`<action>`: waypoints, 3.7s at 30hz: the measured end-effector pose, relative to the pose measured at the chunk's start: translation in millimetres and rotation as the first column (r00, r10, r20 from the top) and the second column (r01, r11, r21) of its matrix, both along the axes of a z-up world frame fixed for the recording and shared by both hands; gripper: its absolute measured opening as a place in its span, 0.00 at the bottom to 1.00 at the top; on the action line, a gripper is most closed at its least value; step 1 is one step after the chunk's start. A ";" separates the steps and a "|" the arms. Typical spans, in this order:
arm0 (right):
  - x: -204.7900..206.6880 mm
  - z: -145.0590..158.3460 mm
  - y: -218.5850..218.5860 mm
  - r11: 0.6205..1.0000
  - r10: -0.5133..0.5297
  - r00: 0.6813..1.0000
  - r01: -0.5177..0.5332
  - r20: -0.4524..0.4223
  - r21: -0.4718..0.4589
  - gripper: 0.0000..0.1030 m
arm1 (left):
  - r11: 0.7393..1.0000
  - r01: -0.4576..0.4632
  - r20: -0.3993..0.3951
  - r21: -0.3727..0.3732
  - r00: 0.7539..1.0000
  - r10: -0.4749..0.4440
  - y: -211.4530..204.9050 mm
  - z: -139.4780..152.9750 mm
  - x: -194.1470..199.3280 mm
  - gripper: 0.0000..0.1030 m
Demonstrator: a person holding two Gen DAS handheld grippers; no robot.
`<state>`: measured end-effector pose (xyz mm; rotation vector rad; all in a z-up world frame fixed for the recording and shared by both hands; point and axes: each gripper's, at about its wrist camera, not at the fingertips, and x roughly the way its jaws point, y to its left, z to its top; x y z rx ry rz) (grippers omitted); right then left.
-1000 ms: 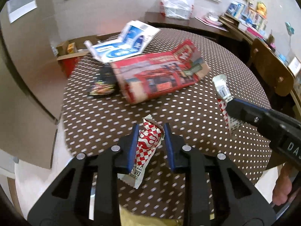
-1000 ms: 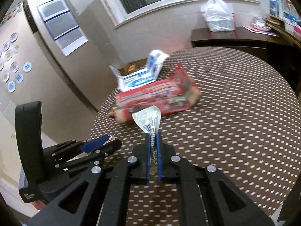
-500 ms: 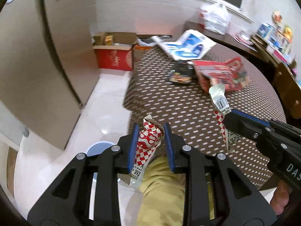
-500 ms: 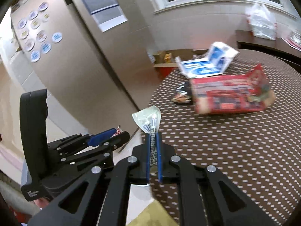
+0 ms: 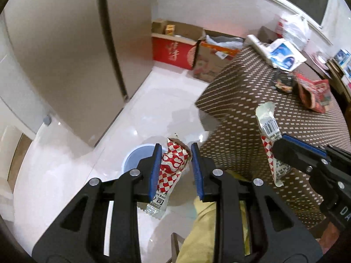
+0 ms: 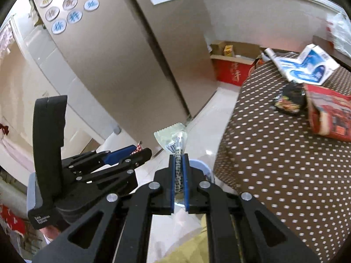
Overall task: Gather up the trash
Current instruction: 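Carry both wrappers over the blue bin and open both grippers, then move both empty grippers back over the table, then grasp the black snack bag with the left gripper while right grasps the red newspaper roll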
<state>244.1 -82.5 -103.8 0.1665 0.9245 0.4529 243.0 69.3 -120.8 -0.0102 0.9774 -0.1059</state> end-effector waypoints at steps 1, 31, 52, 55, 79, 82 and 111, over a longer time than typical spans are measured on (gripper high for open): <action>1.4 -1.4 2.8 1.000 0.004 1.000 -0.004 -0.005 -0.002 0.07 | 1.000 -0.006 -0.005 -0.005 1.000 0.006 5.1 -3.3 0.5 0.26; 27.3 -54.8 117.8 0.969 0.156 0.983 -0.171 -0.093 -0.179 0.60 | 0.963 -0.267 -0.090 -0.029 0.960 0.264 118.3 -39.9 -37.8 0.56; -17.8 28.9 7.3 0.994 -0.058 0.993 0.068 0.106 -0.086 0.76 | 0.998 -0.045 0.030 -0.048 0.998 0.046 21.7 8.0 -33.4 0.56; -21.9 33.6 -15.4 0.987 -0.118 0.985 0.130 0.124 -0.090 0.78 | 0.999 0.006 0.045 -0.053 0.999 -0.004 0.4 14.5 -29.6 0.59; -17.8 5.5 -268.1 0.804 -0.591 0.805 0.593 0.049 -0.043 0.83 | 0.941 0.325 0.012 -0.092 0.946 -0.325 -171.0 15.4 21.1 0.76; -0.6 0.8 -280.6 0.804 -0.591 0.806 0.592 0.038 -0.052 0.83 | 0.943 0.326 0.009 -0.063 0.945 -0.326 -178.7 13.5 37.0 0.76; 3.8 5.7 -319.4 0.708 -0.694 0.711 0.703 0.114 -0.076 0.08 | 0.923 0.379 0.030 0.063 0.924 -0.382 -220.4 -4.6 120.5 0.30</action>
